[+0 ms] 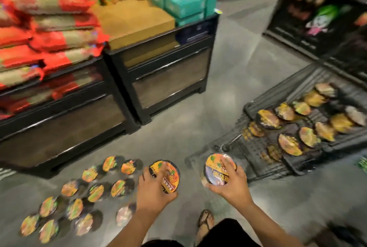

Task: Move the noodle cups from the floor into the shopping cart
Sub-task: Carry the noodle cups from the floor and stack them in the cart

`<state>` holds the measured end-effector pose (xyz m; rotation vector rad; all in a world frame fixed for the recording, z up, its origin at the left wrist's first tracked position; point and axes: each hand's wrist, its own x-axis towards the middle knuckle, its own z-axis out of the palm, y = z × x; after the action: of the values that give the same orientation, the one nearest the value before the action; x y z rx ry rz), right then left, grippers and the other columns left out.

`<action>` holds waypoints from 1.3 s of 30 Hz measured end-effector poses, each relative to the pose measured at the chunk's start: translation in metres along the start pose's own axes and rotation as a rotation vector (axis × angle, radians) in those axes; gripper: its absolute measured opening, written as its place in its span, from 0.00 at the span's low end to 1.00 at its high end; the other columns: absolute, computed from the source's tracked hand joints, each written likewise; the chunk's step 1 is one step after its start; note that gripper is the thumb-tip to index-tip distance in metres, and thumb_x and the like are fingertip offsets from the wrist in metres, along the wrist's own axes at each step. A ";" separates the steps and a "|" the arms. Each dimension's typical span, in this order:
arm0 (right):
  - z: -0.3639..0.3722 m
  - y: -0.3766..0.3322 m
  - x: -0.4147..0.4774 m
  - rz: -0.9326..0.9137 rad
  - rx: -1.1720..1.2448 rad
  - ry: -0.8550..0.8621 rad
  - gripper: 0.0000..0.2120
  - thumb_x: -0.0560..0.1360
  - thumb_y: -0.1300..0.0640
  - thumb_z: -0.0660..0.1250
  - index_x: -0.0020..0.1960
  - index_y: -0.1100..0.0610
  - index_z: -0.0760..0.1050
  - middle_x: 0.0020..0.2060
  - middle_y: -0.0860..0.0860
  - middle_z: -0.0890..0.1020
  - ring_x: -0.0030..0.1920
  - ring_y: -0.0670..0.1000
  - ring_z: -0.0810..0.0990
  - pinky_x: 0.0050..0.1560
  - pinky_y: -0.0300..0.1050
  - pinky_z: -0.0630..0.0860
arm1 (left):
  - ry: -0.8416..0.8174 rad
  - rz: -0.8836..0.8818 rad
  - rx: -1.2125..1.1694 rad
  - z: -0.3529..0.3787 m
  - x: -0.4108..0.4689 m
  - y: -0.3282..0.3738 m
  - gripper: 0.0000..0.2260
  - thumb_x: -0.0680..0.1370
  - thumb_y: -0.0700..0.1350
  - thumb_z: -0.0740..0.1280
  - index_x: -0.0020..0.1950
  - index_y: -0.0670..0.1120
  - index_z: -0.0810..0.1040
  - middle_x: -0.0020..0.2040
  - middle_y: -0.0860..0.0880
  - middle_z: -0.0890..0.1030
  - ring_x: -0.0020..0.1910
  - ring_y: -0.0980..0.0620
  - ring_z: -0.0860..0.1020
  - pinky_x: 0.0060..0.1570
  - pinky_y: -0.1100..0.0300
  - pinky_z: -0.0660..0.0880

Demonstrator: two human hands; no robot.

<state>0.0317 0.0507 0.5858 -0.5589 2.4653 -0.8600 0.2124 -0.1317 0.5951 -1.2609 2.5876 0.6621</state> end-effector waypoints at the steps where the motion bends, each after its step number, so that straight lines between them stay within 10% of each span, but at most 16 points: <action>1: -0.018 0.008 0.011 0.012 0.020 0.029 0.51 0.55 0.38 0.81 0.74 0.44 0.64 0.57 0.54 0.66 0.62 0.59 0.70 0.64 0.48 0.68 | -0.011 0.029 0.007 0.000 0.012 0.024 0.45 0.64 0.68 0.69 0.77 0.63 0.54 0.74 0.40 0.55 0.70 0.39 0.60 0.67 0.50 0.65; 10: -0.130 0.031 0.091 0.122 0.305 0.264 0.49 0.60 0.39 0.79 0.75 0.40 0.60 0.74 0.52 0.58 0.75 0.52 0.56 0.70 0.44 0.58 | 0.029 0.350 -0.011 -0.033 0.117 0.181 0.45 0.66 0.72 0.67 0.76 0.66 0.46 0.76 0.41 0.51 0.72 0.40 0.58 0.67 0.52 0.64; 15: -0.151 0.046 0.149 0.243 0.340 0.477 0.53 0.52 0.29 0.76 0.73 0.40 0.63 0.64 0.51 0.66 0.68 0.57 0.69 0.68 0.55 0.69 | 0.022 0.531 -0.055 -0.050 0.196 0.251 0.45 0.65 0.71 0.69 0.76 0.66 0.49 0.75 0.42 0.53 0.73 0.42 0.56 0.68 0.54 0.63; 30: -0.181 0.039 0.248 0.910 0.271 0.975 0.49 0.58 0.39 0.80 0.74 0.48 0.64 0.65 0.62 0.68 0.64 0.61 0.69 0.61 0.51 0.71 | -0.295 1.220 0.135 -0.057 0.358 0.437 0.44 0.63 0.72 0.65 0.74 0.67 0.49 0.75 0.40 0.56 0.68 0.37 0.63 0.65 0.49 0.67; 39: -0.198 0.084 0.249 1.099 0.363 0.996 0.49 0.59 0.37 0.78 0.74 0.42 0.60 0.60 0.58 0.67 0.60 0.61 0.72 0.60 0.54 0.73 | -0.425 1.335 0.216 -0.008 0.355 0.521 0.45 0.67 0.71 0.69 0.77 0.65 0.48 0.77 0.44 0.48 0.74 0.42 0.52 0.70 0.49 0.62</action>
<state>-0.2961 0.0768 0.5953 1.5528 2.6029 -1.1311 -0.4161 -0.1024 0.6378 0.7627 2.6661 0.6431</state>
